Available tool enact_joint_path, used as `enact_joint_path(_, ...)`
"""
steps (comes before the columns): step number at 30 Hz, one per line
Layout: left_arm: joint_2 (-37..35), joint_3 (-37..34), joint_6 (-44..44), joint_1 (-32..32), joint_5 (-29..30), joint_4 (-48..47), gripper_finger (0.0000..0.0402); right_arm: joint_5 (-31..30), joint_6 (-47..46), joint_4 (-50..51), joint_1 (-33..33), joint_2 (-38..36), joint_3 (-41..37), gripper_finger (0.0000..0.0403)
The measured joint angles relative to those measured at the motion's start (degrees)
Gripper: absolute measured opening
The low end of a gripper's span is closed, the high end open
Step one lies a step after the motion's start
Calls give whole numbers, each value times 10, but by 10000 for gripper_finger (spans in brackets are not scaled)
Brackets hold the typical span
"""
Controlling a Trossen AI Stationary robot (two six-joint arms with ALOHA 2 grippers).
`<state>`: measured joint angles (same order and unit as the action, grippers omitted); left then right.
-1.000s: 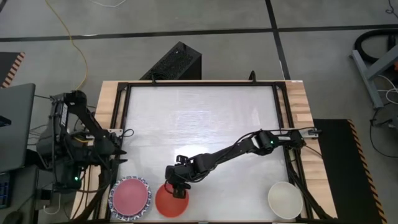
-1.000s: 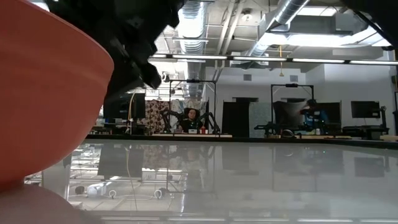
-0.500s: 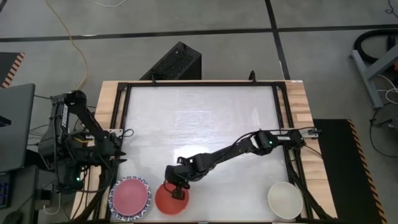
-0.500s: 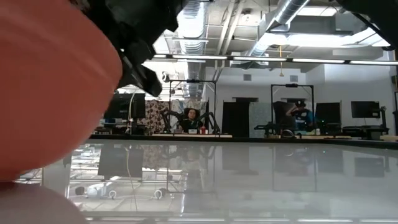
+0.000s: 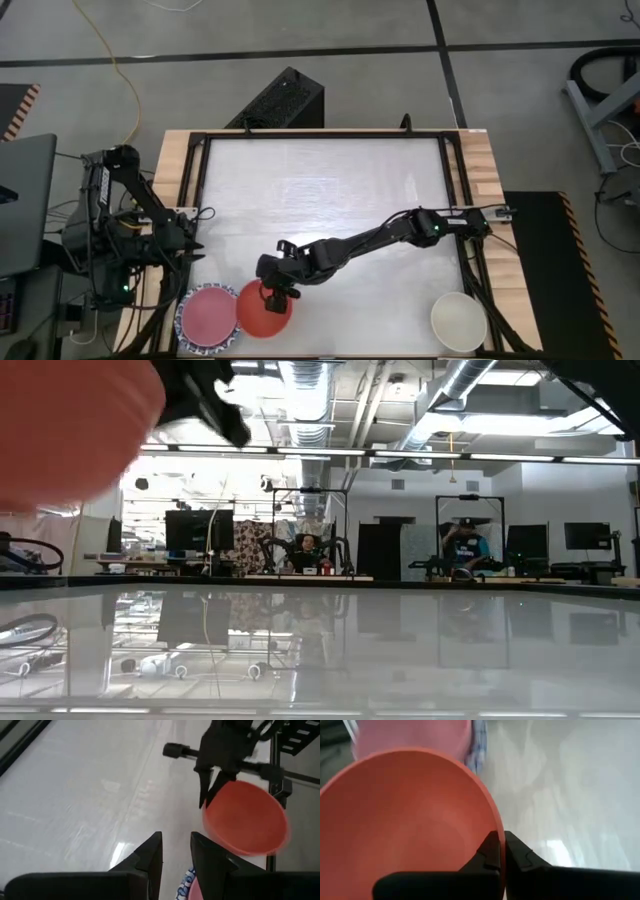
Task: Nest bowls inside each other by size order
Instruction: Stack the orange bowl onto the pink bowl
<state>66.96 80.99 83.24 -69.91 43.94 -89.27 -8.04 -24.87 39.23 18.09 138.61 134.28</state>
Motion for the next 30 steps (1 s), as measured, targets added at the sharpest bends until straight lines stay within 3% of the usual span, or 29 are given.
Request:
enact_joint_path(8, 0, 0, 0, 0, 3, 0, 89, -18, 8, -141, -1, -16, 2, 11)
enact_joint_path(19, 0, 0, -1, 0, 5, 0, 88, 8, 17, -386, -10, 41, 3, 11)
enact_joint_path(30, 0, 0, 6, 0, 10, 0, 88, 41, -7, -483, -25, 101, 3, 11)
